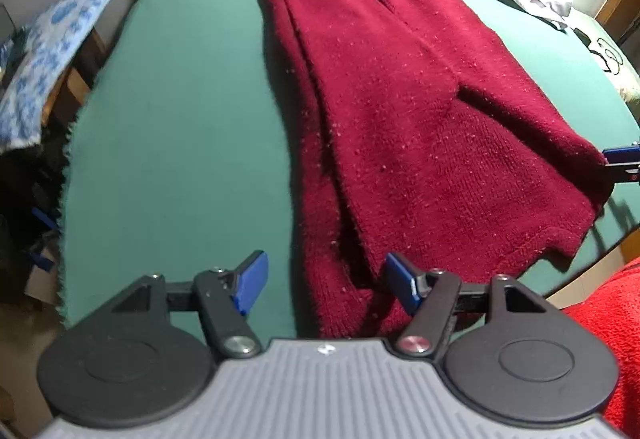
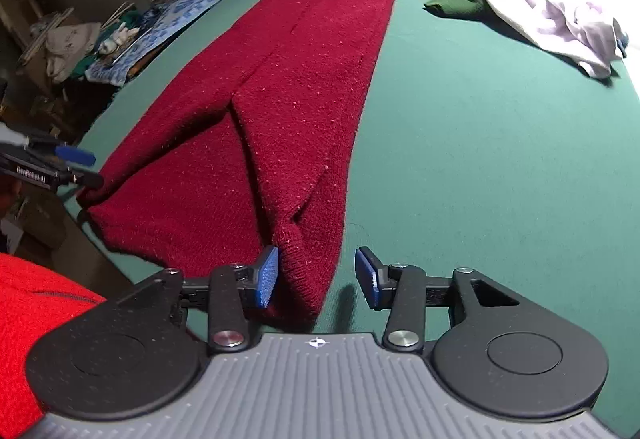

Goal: Fold clothes
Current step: 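Move the open right tool along the folded red sweater toward its hem, then position the right tool over the sweater's hem end beside the left tool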

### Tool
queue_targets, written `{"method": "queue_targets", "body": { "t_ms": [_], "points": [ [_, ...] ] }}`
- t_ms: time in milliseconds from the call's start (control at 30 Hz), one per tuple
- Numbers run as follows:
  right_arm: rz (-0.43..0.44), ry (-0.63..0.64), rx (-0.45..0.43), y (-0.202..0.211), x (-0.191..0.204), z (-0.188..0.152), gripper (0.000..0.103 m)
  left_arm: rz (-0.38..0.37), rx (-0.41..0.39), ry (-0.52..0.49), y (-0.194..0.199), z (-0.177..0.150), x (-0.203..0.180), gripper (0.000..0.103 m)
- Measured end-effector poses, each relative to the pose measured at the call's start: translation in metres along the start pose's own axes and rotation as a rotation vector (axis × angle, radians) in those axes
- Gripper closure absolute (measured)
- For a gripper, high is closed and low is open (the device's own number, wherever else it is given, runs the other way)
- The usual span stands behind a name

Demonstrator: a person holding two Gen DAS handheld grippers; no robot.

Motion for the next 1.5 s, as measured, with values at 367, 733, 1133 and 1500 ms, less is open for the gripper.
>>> {"method": "queue_targets", "body": {
  "t_ms": [367, 733, 1133, 1500],
  "points": [
    [0.067, -0.071, -0.017, 0.017, -0.019, 0.11, 0.057, -0.049, -0.096, -0.156, 0.025, 0.115, 0.022, 0.035],
    [0.002, -0.06, 0.046, -0.067, -0.053, 0.265, 0.053, 0.014, -0.072, -0.217, -0.065, 0.278, 0.037, 0.026],
    [0.056, -0.147, -0.018, -0.154, -0.107, 0.309, 0.052, -0.062, -0.114, -0.12, -0.145, 0.34, 0.066, 0.038],
    [0.111, -0.138, -0.03, -0.195, -0.124, 0.352, 0.052, -0.125, -0.119, -0.079, -0.176, 0.383, 0.069, 0.038]
  ]
}}
Point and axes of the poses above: each gripper's, at about its wrist camera, not at the fingertips, and y roughly against the way its jaws point, x to its left, z to its top, the point moved 2 cm from there along -y, roughly the way its jaws point, and after that the axes turned 2 degrees about y, right-handed, at the moved point
